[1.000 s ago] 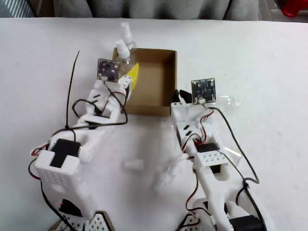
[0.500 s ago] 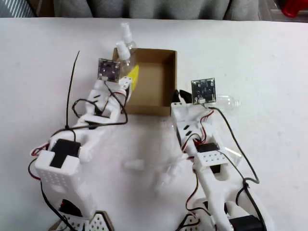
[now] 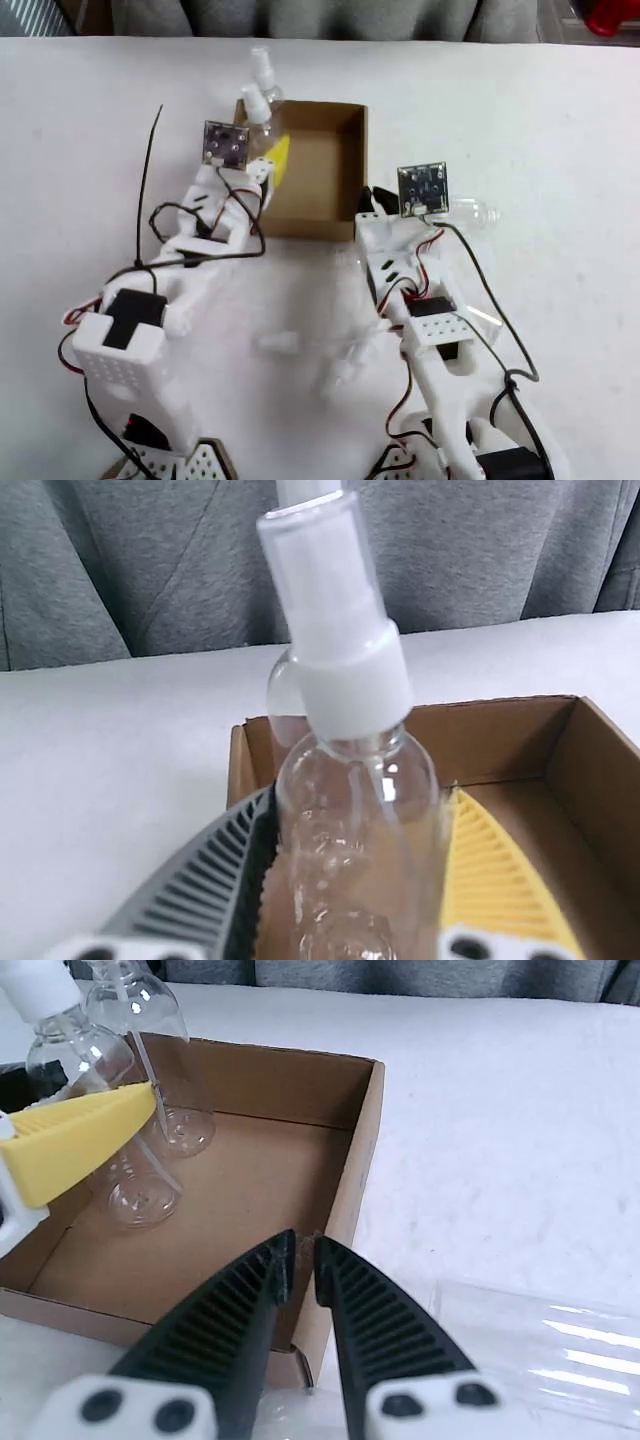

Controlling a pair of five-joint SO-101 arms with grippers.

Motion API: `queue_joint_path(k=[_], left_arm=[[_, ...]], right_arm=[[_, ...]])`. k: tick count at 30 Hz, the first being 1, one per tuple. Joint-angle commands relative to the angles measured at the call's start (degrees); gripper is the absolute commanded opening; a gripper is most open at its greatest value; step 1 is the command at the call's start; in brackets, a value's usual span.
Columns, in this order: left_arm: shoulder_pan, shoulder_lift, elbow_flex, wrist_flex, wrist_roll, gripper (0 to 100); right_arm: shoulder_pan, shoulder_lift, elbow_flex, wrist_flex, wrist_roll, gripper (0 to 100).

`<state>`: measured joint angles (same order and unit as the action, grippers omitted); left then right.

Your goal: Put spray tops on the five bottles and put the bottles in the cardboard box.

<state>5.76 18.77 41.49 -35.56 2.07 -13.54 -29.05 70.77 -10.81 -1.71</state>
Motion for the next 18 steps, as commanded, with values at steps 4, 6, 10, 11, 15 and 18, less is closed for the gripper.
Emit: queue_joint_path(k=[4, 6, 10, 11, 15, 18], left_arm=[[-0.75, -1.1, -2.99, 4.92, -0.09, 27], [-0.75, -1.1, -2.99, 4.92, -0.09, 27], [-0.75, -1.1, -2.99, 4.92, -0.09, 27], [-0.75, -1.1, -2.99, 4.92, -0.09, 27], [-0.75, -1.19, -2.99, 4.84, 0.0, 27], [-0.57, -1.27, -2.99, 4.84, 0.26, 30]], right_arm=[[-0.57, -0.22, -2.11, 0.13, 0.0, 1.5], [-0.57, -0.22, -2.11, 0.13, 0.0, 1.5], [-0.57, -0.22, -2.11, 0.13, 0.0, 1.5], [-0.57, -0.22, -2.11, 0.13, 0.0, 1.5], [-0.57, -0.22, -2.11, 0.13, 0.0, 1.5], [-0.66, -0.22, -2.11, 0.13, 0.0, 1.5]])
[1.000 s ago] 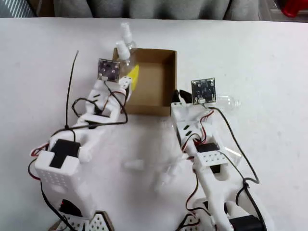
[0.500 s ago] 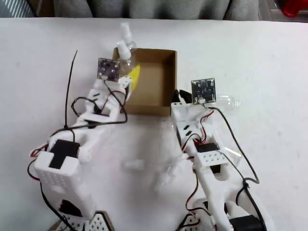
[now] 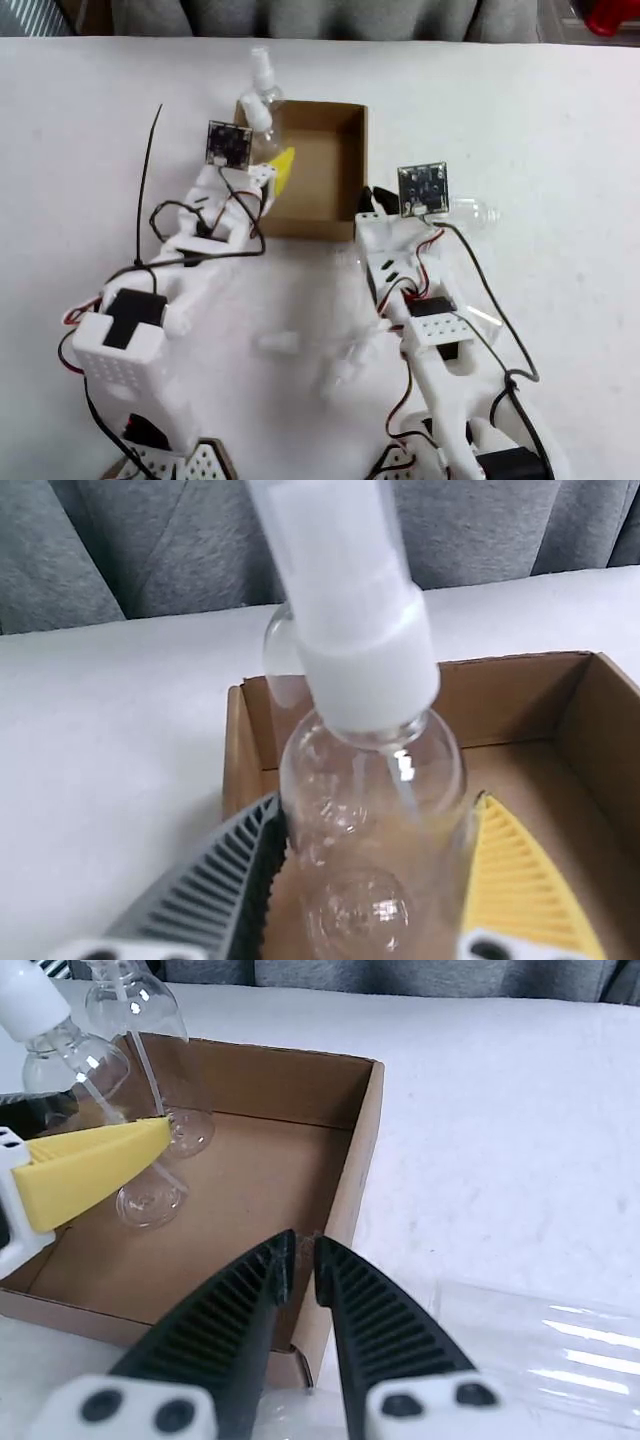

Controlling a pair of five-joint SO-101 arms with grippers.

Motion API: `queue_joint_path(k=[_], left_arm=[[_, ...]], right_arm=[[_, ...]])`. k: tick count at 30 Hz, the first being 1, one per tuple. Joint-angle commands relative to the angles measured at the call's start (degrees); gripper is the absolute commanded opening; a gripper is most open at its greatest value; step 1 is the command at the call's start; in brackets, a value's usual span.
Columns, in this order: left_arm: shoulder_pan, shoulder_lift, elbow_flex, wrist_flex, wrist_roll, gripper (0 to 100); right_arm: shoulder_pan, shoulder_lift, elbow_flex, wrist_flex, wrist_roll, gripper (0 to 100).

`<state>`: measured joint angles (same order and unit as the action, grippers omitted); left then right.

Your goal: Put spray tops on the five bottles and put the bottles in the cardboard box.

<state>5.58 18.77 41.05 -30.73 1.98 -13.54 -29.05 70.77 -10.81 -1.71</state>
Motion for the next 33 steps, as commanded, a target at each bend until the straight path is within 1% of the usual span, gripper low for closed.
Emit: queue_joint_path(k=[1, 3, 6, 9, 14, 20, 24, 27, 30, 33], left_arm=[[-0.4, -1.63, -2.55, 0.0, 1.41, 31], [-0.48, -3.38, -2.29, 0.35, 3.52, 33], [-0.84, -5.76, -1.93, 1.67, 4.48, 33], [-1.54, -7.34, -1.93, 3.87, 4.57, 33], [-1.27, -9.98, 0.09, 4.04, 4.4, 33], [0.04, -18.42, 7.56, 4.13, 4.04, 33], [-0.48, -24.13, 12.92, 6.59, 4.04, 33], [-0.13, -29.14, 17.32, 6.86, 3.96, 33], [0.66, -35.03, 22.86, 6.95, 0.88, 33], [1.27, -40.92, 27.43, 6.95, -0.53, 33]], right_arm=[[-0.66, -0.22, -2.11, 0.13, 0.0, 1.5], [-0.66, -0.22, -2.11, 0.13, 0.0, 1.5], [-0.66, -0.22, -2.11, 0.13, 0.0, 1.5], [-0.66, -0.22, -2.11, 0.13, 0.0, 1.5], [-0.66, -0.22, -2.2, 0.13, 0.0, 1.5], [-0.66, -0.22, -2.29, 0.13, 0.0, 1.5], [-0.66, -0.22, -2.29, 0.13, 0.0, 1.5], [-0.66, -0.22, -2.29, 0.13, 0.0, 1.5], [-0.66, -0.22, -2.2, 0.13, 0.0, 1.5], [-0.66, -0.22, -2.11, 0.13, 0.0, 1.5]])
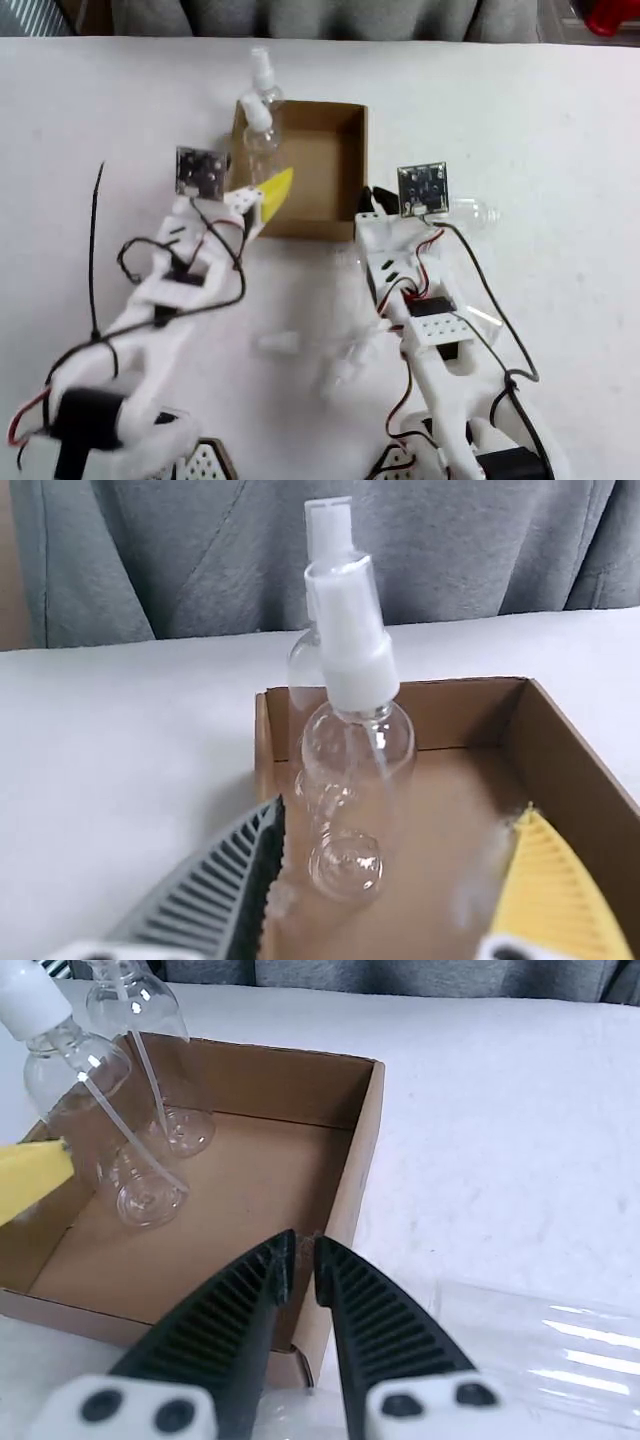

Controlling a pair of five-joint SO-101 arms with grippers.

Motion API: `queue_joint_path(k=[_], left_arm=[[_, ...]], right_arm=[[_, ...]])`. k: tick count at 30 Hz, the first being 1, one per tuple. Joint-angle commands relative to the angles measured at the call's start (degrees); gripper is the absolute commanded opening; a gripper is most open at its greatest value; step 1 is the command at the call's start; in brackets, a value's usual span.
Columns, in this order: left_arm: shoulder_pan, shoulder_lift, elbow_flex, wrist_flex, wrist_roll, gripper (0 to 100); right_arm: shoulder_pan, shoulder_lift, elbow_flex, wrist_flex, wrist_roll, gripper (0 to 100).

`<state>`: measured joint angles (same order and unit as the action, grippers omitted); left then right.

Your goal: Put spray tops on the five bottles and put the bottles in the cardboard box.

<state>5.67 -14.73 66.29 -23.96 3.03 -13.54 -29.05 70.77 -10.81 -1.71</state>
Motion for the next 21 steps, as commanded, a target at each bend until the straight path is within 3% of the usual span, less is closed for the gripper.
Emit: queue_joint_path(k=[1, 11, 21], left_arm=[[1.19, -9.19, 3.08, 0.97, -1.58, 33], [0.75, -25.98, 4.57, 30.51, -5.01, 33], [0.66, -47.34, 17.93, 47.65, -4.66, 33]], right_arm=[[-0.66, -0.22, -2.11, 0.13, 0.0, 1.5], [-0.22, -0.22, -2.02, 0.22, 0.0, 1.5], [-0.48, -0.22, -1.93, 0.22, 0.0, 1.5]])
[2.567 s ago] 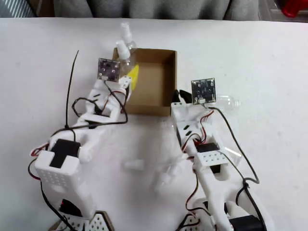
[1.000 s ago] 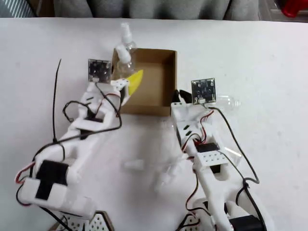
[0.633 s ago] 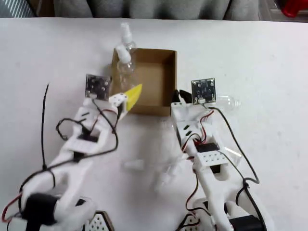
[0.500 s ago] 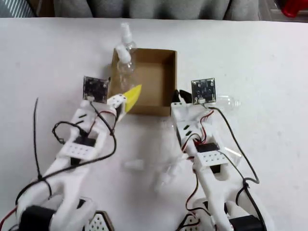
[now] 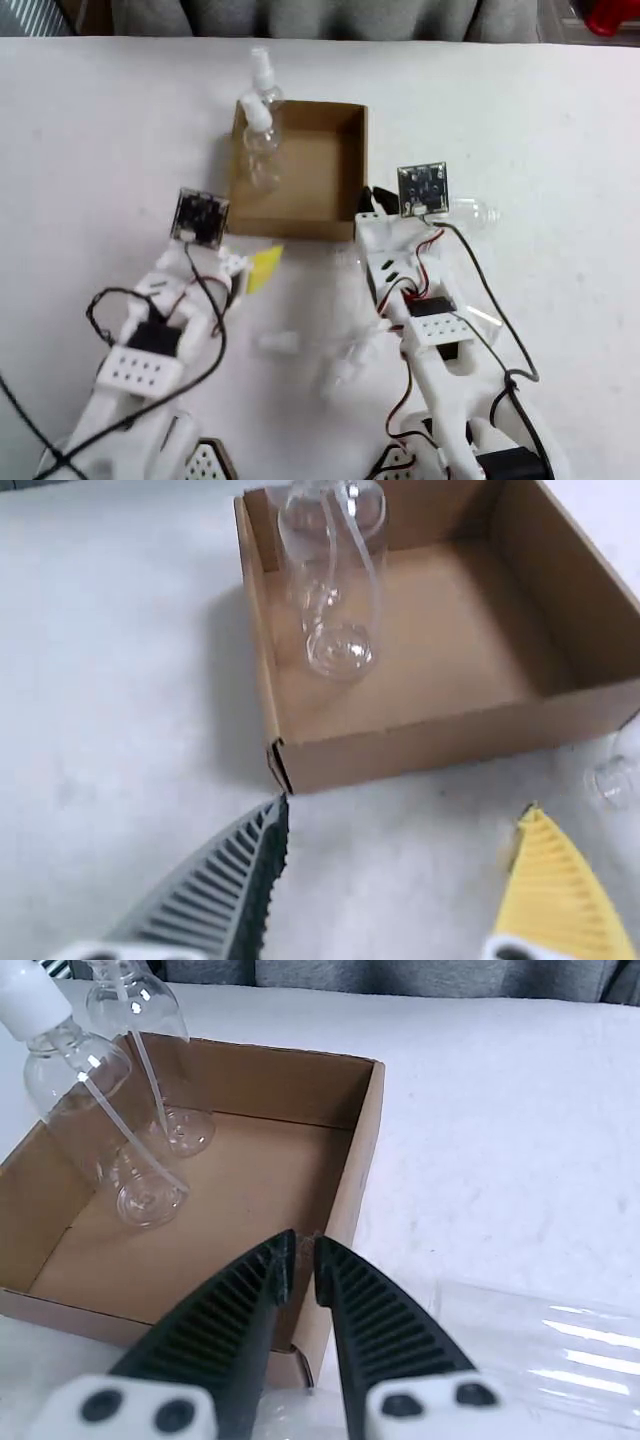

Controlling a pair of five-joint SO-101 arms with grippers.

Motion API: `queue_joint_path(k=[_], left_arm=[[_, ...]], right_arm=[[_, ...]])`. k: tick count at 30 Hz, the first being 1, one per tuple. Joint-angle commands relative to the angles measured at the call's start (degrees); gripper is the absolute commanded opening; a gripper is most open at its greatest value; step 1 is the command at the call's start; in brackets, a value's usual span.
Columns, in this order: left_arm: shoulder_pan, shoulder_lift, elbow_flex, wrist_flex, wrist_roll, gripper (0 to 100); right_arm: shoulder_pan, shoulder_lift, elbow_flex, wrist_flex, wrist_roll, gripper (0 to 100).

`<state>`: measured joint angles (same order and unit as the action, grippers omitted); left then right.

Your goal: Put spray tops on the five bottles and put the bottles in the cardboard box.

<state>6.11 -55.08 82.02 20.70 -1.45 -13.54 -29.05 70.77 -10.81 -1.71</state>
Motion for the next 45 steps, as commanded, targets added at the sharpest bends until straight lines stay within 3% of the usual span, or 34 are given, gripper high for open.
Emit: queue_joint_path(k=[1, 9, 18, 26, 31, 36, 45], left_arm=[[0.13, -9.36, 3.87, 4.22, -0.18, 33], [-4.0, -28.0, 15.3, 13.8, -0.26, 33], [-8.04, -39.16, 15.3, 28.66, -0.53, 33], [-8.22, -39.43, 15.38, 30.07, -0.7, 33], [-8.22, -39.43, 15.38, 30.07, -0.7, 33], [-8.22, -39.34, 15.38, 30.07, -0.7, 33], [-8.22, -39.34, 15.38, 30.77, -0.7, 33]], right_arm=[[-0.4, -0.22, -1.93, 0.22, 0.0, 1.5], [-0.13, -0.31, -1.93, 0.22, 0.0, 1.5], [0.04, -0.4, -1.93, 0.4, 0.35, 1.5], [4.53, -3.91, -4.66, 18.95, 28.04, 1.7], [7.6, -8.84, -14.42, 42.59, 34.64, 1.8], [7.34, -9.19, -28.84, 63.87, 49.05, 1.8], [2.51, -8.57, -32.0, 74.15, 71.47, 1.9]])
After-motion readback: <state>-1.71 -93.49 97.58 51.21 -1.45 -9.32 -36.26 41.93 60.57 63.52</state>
